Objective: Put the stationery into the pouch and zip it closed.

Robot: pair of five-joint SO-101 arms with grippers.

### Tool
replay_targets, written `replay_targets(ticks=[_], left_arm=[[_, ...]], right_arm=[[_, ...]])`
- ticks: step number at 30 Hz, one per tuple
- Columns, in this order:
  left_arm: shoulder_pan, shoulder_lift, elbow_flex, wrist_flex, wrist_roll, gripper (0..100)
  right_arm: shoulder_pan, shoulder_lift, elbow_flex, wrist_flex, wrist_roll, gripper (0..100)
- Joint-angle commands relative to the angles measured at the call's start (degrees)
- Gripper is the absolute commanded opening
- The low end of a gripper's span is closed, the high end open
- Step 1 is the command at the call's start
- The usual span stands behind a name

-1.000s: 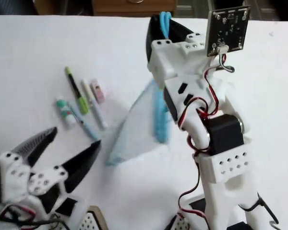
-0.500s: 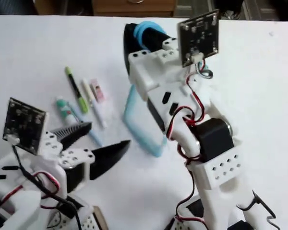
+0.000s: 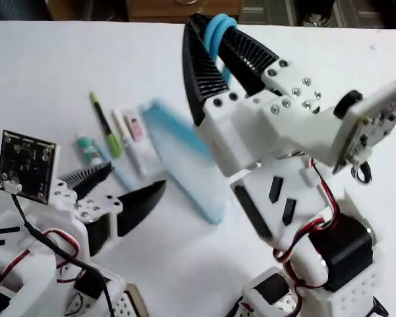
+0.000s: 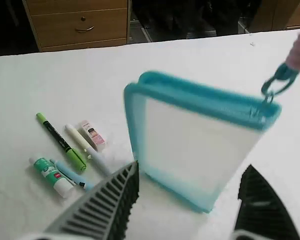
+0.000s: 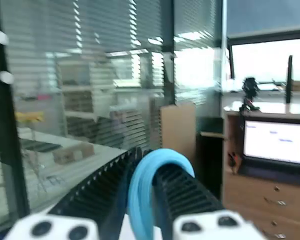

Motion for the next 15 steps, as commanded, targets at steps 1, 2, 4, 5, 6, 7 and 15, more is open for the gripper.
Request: replay_targets(ticks=[1,2,4,5,6,7,15], left_arm=[[-0.2,1.3,-0.1,-1.0,-0.4,32],[-0.2,1.3,-0.1,-1.3,-0.4,32],[-0.2,1.3,-0.1,-1.4,-0.4,32],[-0.2,1.3,-0.1,-1.4,-0.4,32],[-0.2,1.3,-0.1,-1.3,-0.4,32],[-0.2,1.3,-0.1,-1.3,-0.4,32],[-0.2,1.3,2.5,-2.7,-0.5,32]], right_arm=[[-2.6,0.2,-2.5,-1.1,0.5,1.6],[-3.3,0.7,-2.5,-1.2,0.5,1.6],[-4.9,1.7,-2.5,-1.3,0.5,1.6],[-5.8,2.2,-2.5,-1.3,0.5,1.6],[-6.4,2.9,-2.5,-1.2,0.5,1.6],[-6.9,3.3,-2.5,-0.9,0.5,1.6],[-7.7,3.8,-2.6,-0.8,0.5,1.6]])
